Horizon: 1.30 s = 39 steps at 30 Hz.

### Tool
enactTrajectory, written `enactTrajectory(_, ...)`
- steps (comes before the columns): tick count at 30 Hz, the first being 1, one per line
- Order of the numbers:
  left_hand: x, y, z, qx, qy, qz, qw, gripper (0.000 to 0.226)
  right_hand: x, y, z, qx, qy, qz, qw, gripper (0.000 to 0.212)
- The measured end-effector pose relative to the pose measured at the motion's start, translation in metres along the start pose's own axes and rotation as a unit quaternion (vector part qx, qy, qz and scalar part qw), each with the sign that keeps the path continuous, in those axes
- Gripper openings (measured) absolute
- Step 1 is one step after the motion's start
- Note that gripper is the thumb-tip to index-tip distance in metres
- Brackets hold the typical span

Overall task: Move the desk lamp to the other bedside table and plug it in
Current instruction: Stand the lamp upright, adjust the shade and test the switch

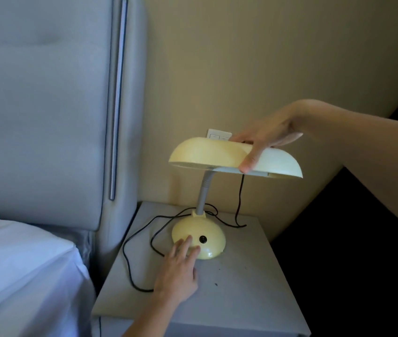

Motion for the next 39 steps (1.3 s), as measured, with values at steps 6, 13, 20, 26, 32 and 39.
enactTrajectory(6, 0.0, 0.0, 0.0, 0.008, -0.002, 0.001, 1.0, 0.056, 0.003, -0.009, -0.004, -0.016, 0.032, 0.081, 0.996, 0.056)
enactTrajectory(13, 0.0, 0.002, 0.001, 0.003, -0.007, 0.006, 1.0, 0.055, 0.001, -0.019, -0.014, -0.018, 0.039, 0.13, 0.991, 0.059)
enactTrajectory(20, 0.0, 0.001, 0.002, 0.018, -0.013, -0.002, 1.0, 0.054, 0.019, -0.062, -0.026, -0.034, 0.034, 0.163, 0.985, 0.089)
enactTrajectory(26, -0.001, -0.004, -0.002, 0.036, -0.01, -0.043, 0.998, 0.056, 0.014, -0.077, -0.022, -0.059, 0.007, 0.154, 0.986, 0.083)
enactTrajectory(32, 0.008, 0.003, 0.004, 0.083, 0.01, -0.173, 0.981, 0.063, 0.0, -0.071, -0.024, -0.056, -0.002, 0.177, 0.983, 0.079)
enactTrajectory(39, -0.004, 0.026, 0.022, 0.064, -0.025, -0.18, 0.981, 0.066, -0.019, -0.067, -0.031, -0.066, 0.005, 0.257, 0.964, 0.082)
Point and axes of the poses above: each hand's wrist, its own x-axis towards the middle knuckle, its own y-axis out of the back of the hand, z = x × y, the point moved 10 cm from there along x, towards the middle knuckle, and after that the axes turned 14 degrees about -x, right-handed, at the moved point
